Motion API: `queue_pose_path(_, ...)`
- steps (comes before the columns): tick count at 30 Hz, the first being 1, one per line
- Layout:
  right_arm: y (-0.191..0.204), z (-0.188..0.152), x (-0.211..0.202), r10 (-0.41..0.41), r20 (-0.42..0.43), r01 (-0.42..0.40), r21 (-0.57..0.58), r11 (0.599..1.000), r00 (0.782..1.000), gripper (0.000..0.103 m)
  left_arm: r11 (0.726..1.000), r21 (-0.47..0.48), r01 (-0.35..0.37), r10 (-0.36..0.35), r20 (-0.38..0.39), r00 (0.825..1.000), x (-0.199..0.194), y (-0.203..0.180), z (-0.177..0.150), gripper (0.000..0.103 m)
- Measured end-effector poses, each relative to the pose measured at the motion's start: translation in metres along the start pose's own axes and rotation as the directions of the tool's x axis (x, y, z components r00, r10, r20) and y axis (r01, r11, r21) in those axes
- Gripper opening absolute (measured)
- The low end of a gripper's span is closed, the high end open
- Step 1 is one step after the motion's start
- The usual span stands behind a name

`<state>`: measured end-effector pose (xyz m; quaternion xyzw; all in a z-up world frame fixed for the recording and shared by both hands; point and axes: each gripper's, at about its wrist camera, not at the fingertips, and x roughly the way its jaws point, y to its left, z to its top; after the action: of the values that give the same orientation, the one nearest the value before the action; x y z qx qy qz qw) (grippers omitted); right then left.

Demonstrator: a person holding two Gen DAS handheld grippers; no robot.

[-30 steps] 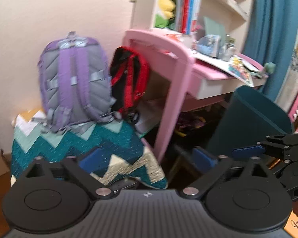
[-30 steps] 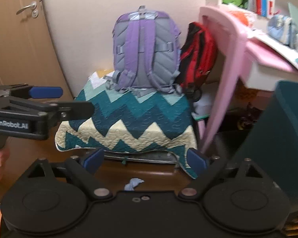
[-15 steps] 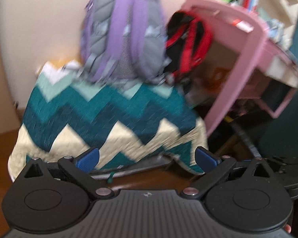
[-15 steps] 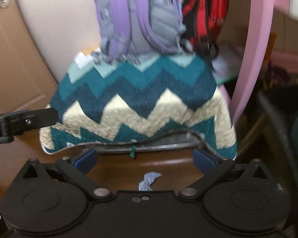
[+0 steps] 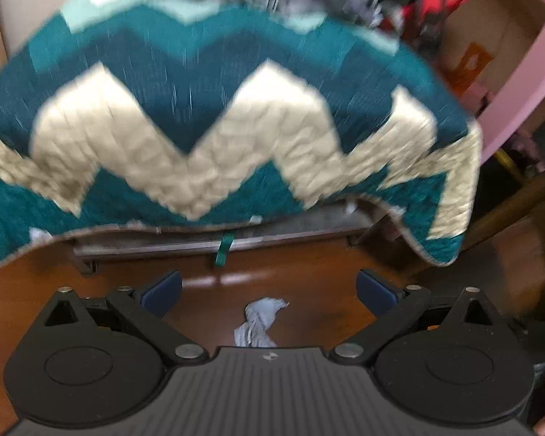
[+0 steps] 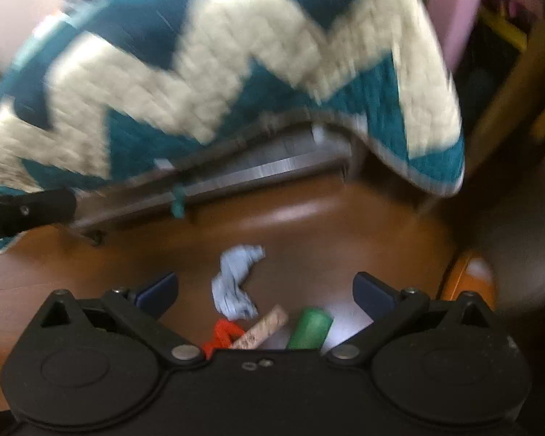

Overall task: Collect trash
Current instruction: 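Move both tools back down toward the remaining trash, then grasp grey crumpled bag with left tool while right tool grasps green can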

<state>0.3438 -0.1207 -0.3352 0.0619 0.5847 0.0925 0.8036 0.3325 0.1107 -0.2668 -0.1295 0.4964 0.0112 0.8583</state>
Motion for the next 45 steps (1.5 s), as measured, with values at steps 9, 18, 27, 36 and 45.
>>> queue_pose_path(9,-0.031,-0.026,0.102,-0.067,-0.206,0.078,0.046,0.996,0.976,0.100,0.994,0.110,-0.030,0.044,-0.126,0.991,0.111,-0.006,-0.031,0.103)
queue_pose_path(18,-0.039,-0.056,0.169,-0.080,-0.340,0.086,0.003,0.996,0.937,0.092,0.988,0.157,-0.002,0.042,-0.252,0.967,0.199,0.004,-0.059,0.103)
queue_pose_path(27,-0.043,-0.067,0.203,-0.073,-0.384,0.083,0.010,0.996,0.920,0.086,0.996,0.079,0.028,0.002,-0.349,0.937,0.263,0.005,-0.077,0.103)
queue_pose_path(36,-0.051,-0.070,0.216,-0.070,-0.397,0.097,0.048,0.994,0.915,0.077,0.996,0.092,0.020,0.013,-0.352,0.936,0.299,0.001,-0.084,0.102)
queue_pose_path(45,-0.050,-0.071,0.225,-0.087,-0.394,0.105,0.023,0.994,0.915,0.053,0.995,0.098,0.015,0.022,-0.371,0.928,0.312,-0.002,-0.094,0.052)
